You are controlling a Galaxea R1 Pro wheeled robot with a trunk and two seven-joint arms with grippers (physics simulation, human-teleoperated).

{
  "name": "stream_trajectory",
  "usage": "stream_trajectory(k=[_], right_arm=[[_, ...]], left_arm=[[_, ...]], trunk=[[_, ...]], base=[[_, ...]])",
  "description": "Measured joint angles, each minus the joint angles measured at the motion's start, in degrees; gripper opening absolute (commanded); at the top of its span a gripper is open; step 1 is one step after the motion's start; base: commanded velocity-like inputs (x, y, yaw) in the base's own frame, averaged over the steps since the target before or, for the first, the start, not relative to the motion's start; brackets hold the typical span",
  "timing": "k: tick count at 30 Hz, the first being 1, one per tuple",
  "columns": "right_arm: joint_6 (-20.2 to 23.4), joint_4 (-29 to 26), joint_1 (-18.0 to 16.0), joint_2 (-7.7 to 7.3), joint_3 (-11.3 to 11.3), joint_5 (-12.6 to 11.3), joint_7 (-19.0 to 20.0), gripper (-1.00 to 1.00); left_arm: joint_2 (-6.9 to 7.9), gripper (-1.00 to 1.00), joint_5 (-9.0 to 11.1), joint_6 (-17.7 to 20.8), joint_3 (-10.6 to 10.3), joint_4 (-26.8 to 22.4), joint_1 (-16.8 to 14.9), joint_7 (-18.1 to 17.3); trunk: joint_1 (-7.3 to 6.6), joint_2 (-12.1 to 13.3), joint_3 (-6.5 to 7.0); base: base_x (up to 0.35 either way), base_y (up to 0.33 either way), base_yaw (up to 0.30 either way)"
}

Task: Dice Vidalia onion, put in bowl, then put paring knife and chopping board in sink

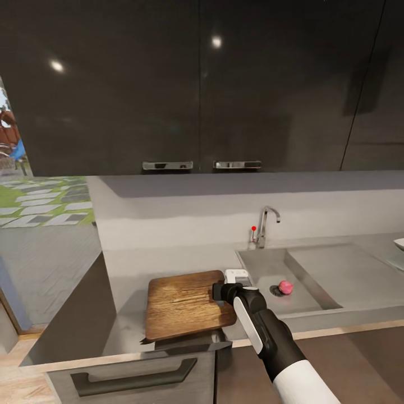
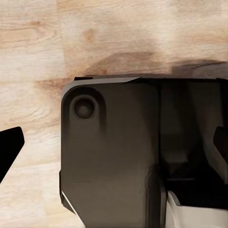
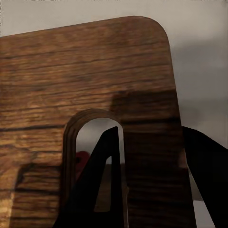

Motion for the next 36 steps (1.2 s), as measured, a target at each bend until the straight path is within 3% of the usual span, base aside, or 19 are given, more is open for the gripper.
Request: stream_trajectory(k=[20,36], right_arm=[[0.0,0.0,0.0,0.00,0.0,0.0,0.1,-1.00],[0.0,0.0,0.0,-0.04,0.0,0.0,0.1,-1.00]], left_arm=[[0.08,1.00,0.1,0.0,0.0,0.0,0.0,0.0],[0.08,1.00,0.0,0.0,0.0,0.0,0.0,0.0]], trunk=[[-4.40,8.0,3.59],[-4.40,8.0,3.59]], base=[[0.000,0.000,0.000],[0.000,0.000,0.000]])
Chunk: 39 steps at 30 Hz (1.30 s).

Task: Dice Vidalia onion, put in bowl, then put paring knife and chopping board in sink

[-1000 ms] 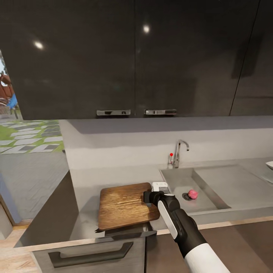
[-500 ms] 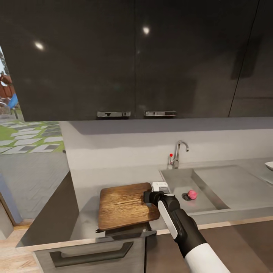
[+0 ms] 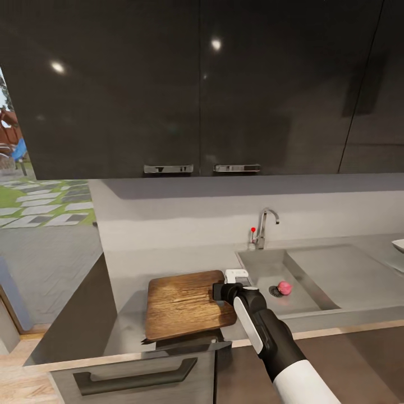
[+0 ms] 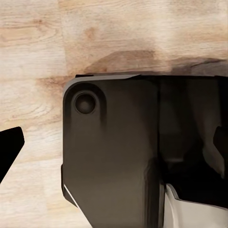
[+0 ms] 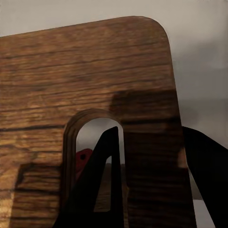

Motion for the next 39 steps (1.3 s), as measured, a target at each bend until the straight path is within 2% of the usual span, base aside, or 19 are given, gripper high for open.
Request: stream_trajectory(k=[10,23,32,39], right_arm=[[0.0,0.0,0.0,0.00,-0.1,-0.1,0.0,-1.00],[0.0,0.0,0.0,0.00,-0.1,0.0,0.0,-1.00],[0.0,0.0,0.0,-0.01,-0.1,0.0,0.0,-1.00],[0.0,0.0,0.0,0.00,-0.1,-0.1,0.0,-1.00]], left_arm=[[-0.04,1.00,0.0,0.0,0.0,0.0,0.0,0.0],[0.01,1.00,0.0,-0.1,0.0,-0.1,0.0,0.0],[0.01,1.00,0.0,0.0,0.1,-0.1,0.0,0.0],[0.01,1.00,0.0,0.0,0.0,-0.1,0.0,0.0]], trunk=[[0.00,0.0,-0.05],[0.00,0.0,-1.05],[-0.03,0.0,-1.45],[0.00,0.0,-1.45]], base=[[0.000,0.000,0.000],[0.004,0.000,0.000],[0.222,0.091,0.000],[0.058,0.026,0.000]])
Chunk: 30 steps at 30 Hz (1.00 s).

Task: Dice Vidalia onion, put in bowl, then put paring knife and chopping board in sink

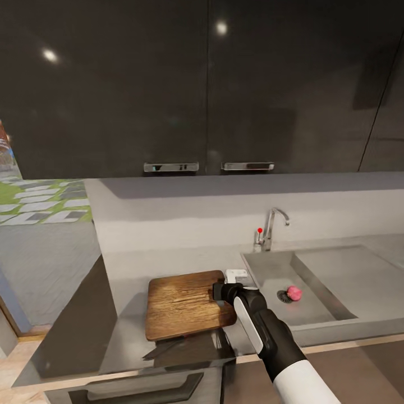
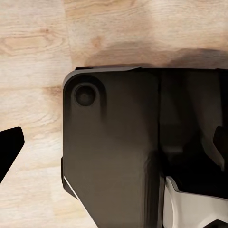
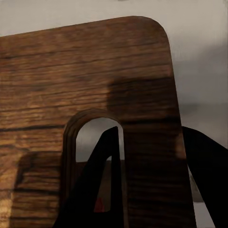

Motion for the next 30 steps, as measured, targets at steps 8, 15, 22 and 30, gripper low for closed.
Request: stream_trajectory(k=[8,15,22,30], right_arm=[[0.0,0.0,0.0,0.01,0.0,0.0,0.0,-1.00],[0.0,0.0,0.0,0.01,0.0,0.2,0.0,-1.00],[0.0,0.0,0.0,0.01,0.0,0.0,0.0,-1.00],[0.0,0.0,0.0,0.00,0.0,0.0,0.0,-1.00]], left_arm=[[0.00,1.00,0.0,0.0,0.0,0.0,0.0,0.0],[0.00,1.00,0.0,0.0,0.0,0.0,0.0,0.0],[0.00,1.00,0.0,0.0,0.0,0.0,0.0,0.0],[0.00,1.00,0.0,0.0,0.0,0.0,0.0,0.0]], trunk=[[0.00,0.0,0.00],[-0.01,0.0,0.00],[0.00,0.0,0.00],[0.00,0.0,0.00]], base=[[0.003,-0.046,0.139],[0.000,-0.202,0.245],[0.000,-0.017,0.150],[0.000,-0.001,0.023]])
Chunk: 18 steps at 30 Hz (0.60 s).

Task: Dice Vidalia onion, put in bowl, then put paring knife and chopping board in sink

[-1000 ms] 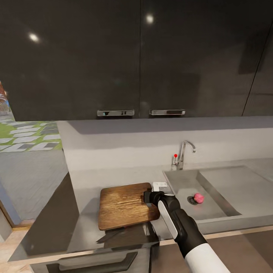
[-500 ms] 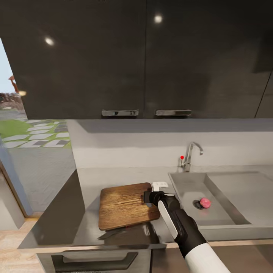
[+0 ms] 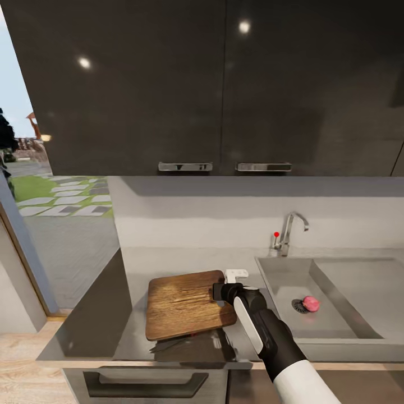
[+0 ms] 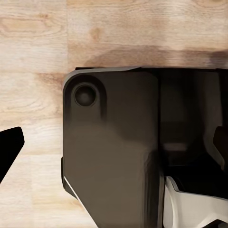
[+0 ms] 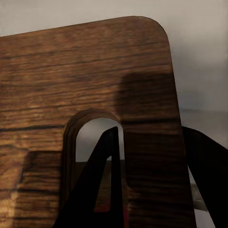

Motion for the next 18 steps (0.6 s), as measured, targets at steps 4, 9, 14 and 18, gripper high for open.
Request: stream_trajectory(k=[4,9,14,18], right_arm=[[0.0,0.0,0.0,-0.02,0.0,0.0,0.0,-1.00],[0.0,0.0,0.0,-0.02,0.0,0.0,0.0,-1.00],[0.0,0.0,0.0,-0.08,0.0,0.0,0.0,-1.00],[0.0,0.0,0.0,-0.09,0.0,0.0,0.0,-1.00]], left_arm=[[0.00,1.00,0.0,0.0,0.0,0.0,0.0,0.0],[0.00,1.00,0.0,0.0,0.0,0.0,0.0,0.0],[0.00,1.00,0.0,0.0,0.0,0.0,0.0,0.0],[0.00,1.00,0.0,0.0,0.0,0.0,0.0,0.0]], trunk=[[0.00,0.0,0.00],[0.00,0.0,0.00],[0.00,0.0,0.00],[0.00,0.0,0.00]], base=[[0.000,0.000,0.001],[0.000,0.000,0.000],[0.000,0.000,0.000],[0.000,0.000,0.000]])
